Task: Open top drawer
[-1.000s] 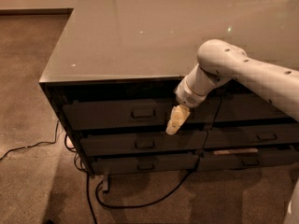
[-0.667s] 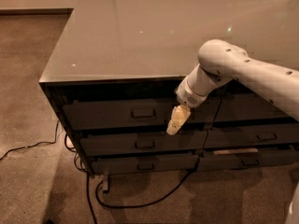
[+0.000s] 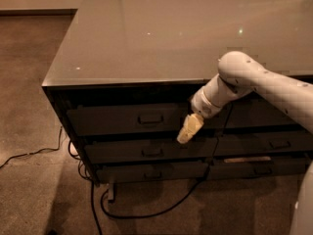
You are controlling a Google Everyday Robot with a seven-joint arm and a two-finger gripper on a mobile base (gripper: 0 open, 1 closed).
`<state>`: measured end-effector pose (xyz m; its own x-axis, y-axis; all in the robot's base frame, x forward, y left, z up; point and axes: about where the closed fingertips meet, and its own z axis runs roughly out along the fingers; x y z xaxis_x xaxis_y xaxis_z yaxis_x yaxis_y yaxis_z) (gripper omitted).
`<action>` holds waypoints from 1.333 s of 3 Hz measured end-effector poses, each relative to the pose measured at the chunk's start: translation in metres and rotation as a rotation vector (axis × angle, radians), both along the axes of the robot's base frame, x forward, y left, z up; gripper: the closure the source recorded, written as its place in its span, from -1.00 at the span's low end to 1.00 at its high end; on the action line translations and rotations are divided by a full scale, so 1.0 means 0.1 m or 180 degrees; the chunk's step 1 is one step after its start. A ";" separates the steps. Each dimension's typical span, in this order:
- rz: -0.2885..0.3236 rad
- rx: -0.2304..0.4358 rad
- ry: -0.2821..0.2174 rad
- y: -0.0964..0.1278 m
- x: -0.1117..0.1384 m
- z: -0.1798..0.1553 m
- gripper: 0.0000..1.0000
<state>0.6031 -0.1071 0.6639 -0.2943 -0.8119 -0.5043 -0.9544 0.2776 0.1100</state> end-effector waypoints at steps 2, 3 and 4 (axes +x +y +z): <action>-0.0081 0.0030 0.0044 -0.06 0.03 0.04 -0.63; -0.0081 0.0030 0.0044 -0.06 0.04 0.10 -0.16; -0.0082 0.0030 0.0044 -0.06 0.04 0.17 0.31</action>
Offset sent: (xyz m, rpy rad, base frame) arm 0.0150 -0.0354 -0.0467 0.0581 0.1105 -0.1357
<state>0.6074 -0.1131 0.6806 -0.3219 -0.7992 -0.5076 -0.9453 0.3008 0.1260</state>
